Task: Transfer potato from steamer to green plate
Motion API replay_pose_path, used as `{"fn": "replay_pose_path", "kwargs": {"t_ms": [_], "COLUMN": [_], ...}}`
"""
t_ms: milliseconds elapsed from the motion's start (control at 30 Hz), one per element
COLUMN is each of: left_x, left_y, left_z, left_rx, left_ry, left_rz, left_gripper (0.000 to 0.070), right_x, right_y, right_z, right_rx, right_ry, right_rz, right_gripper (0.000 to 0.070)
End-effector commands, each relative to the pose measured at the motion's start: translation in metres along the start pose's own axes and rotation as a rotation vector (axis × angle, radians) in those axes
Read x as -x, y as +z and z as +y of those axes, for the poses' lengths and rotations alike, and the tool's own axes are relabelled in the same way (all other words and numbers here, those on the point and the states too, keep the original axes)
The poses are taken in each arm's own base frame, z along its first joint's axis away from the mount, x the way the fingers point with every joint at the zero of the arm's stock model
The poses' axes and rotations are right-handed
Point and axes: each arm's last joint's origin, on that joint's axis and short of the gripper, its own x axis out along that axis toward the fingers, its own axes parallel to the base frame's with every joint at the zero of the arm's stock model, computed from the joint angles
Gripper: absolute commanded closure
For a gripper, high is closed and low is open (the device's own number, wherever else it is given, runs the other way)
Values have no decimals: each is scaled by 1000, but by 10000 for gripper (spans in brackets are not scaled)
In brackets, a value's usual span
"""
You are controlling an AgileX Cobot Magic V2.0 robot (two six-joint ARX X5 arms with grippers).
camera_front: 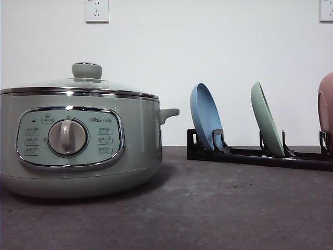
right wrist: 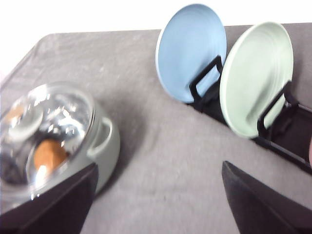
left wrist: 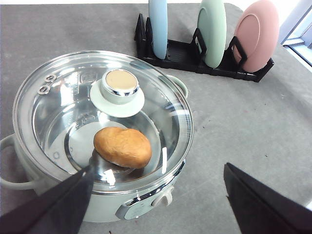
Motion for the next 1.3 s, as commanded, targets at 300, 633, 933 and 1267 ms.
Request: {"fn": "replay_pose_path", "kwargs": {"t_ms": [300,633,933,1267], "left_x": [4,4,4,4], "left_y": [6,6,6,6], "left_z": [-2,-2,-2,-2], "left_rx": [-21,-21,-22,-21], "left_ry": [-6,-6,-6,-6], "left_rz": [-26,-26,-26,-25], "left_gripper": [154,154,154,154], "right_x": [-80,-157,-211,-245], "right_y": [71,84,67,49], "right_z": [-24,-57,-82,-96], "right_rx": [-42,-93,-123,-159], "right_ry": [-13,-54,-109,-131], "right_rz": [57,108,173,234], "right_gripper": [188,189,217,371]}}
